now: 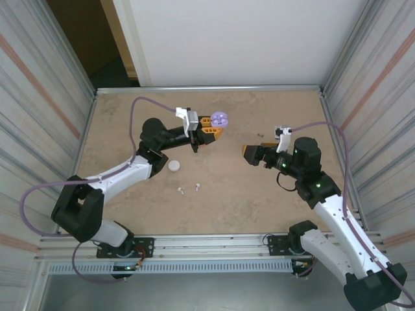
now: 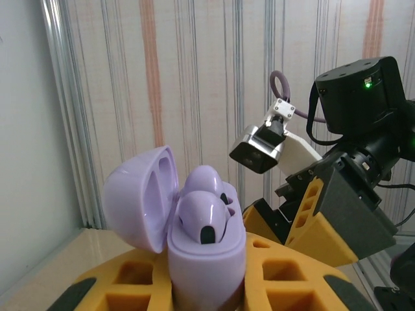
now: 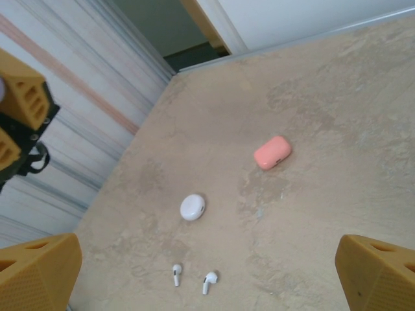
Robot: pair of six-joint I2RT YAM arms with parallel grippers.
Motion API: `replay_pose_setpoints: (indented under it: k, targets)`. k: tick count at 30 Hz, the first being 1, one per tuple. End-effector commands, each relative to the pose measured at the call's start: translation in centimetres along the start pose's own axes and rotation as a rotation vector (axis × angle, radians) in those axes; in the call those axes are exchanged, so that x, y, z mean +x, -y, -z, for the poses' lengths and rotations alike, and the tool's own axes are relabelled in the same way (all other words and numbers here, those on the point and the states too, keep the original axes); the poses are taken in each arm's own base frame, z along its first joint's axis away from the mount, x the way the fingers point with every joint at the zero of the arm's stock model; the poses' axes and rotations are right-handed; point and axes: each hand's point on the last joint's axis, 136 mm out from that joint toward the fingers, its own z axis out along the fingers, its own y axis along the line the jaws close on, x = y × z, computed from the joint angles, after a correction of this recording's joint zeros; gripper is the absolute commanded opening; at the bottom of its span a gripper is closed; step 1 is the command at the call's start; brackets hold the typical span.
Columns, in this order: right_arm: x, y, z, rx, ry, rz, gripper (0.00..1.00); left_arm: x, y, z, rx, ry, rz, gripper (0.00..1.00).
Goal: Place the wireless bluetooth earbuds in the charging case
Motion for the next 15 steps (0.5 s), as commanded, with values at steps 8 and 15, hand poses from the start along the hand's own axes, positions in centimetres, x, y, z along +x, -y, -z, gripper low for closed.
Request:
replay_pose_setpoints:
  k: [8,15]
  targets:
    - [-2.5,-3.3,1.3,-0.124,0.037,0.012,0.99,-0.9,0.2,-0.1,0.073,0.032,-0.025,0.0]
    - [-4.7,-5.0,1.4,-0.253,0.048,-0.011,0.99,-0.1,0.0,-0.1,0.085,0.001,-0.012,0.0]
